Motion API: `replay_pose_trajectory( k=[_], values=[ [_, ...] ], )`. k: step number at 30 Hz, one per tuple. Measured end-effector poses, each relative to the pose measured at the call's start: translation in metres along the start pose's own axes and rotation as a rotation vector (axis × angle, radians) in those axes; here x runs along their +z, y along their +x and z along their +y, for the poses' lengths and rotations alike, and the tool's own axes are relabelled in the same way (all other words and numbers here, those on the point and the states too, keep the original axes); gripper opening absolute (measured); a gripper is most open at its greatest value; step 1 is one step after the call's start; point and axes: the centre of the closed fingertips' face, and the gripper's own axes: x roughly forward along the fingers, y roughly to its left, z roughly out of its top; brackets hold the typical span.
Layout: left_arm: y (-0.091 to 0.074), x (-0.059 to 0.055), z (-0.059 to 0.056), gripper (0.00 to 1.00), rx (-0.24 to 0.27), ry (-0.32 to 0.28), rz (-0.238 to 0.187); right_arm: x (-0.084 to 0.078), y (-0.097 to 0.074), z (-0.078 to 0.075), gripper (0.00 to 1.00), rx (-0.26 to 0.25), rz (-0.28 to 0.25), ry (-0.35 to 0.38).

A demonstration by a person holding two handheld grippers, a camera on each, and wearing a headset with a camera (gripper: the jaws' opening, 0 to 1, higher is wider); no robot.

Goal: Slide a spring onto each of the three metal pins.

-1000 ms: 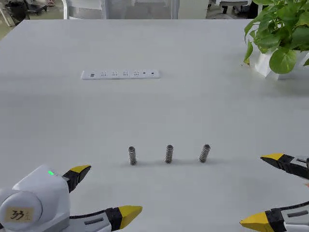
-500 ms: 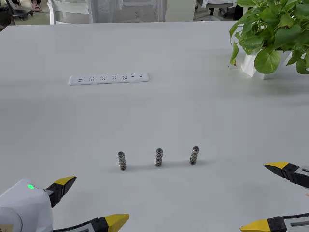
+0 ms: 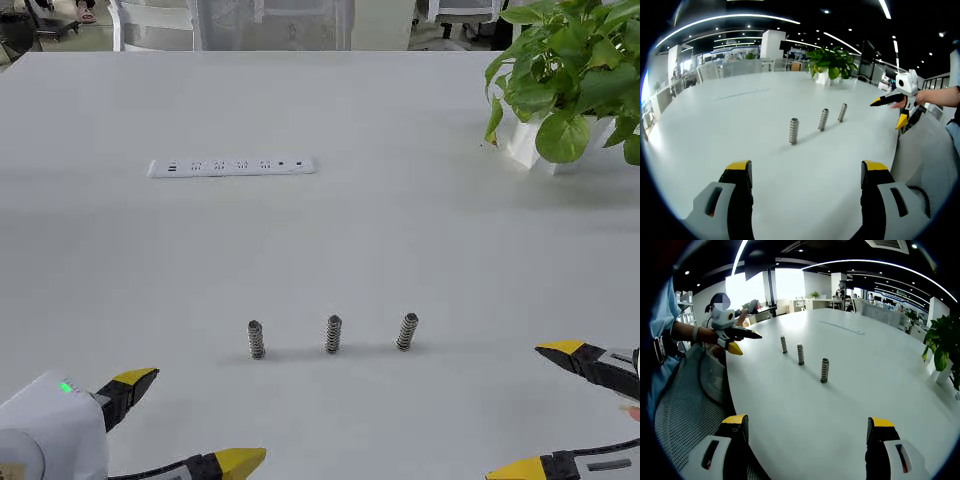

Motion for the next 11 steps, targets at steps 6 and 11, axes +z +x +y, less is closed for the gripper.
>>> replay_pose_trajectory(
  k=[6,11],
  values=[
    [-0.0005,-0.0028,-0.0019,0.88,-0.007,-0.007,0.005,0.0034,-0.0015,0.0056,0.97,0.004,-0.003,-0.003],
    [-0.0014,-0.0046,-0.0032,0.88,-0.013,-0.01,0.011,0.003,-0.0008,0.0083,0.98,0.006,-0.002,-0.001]
  ],
)
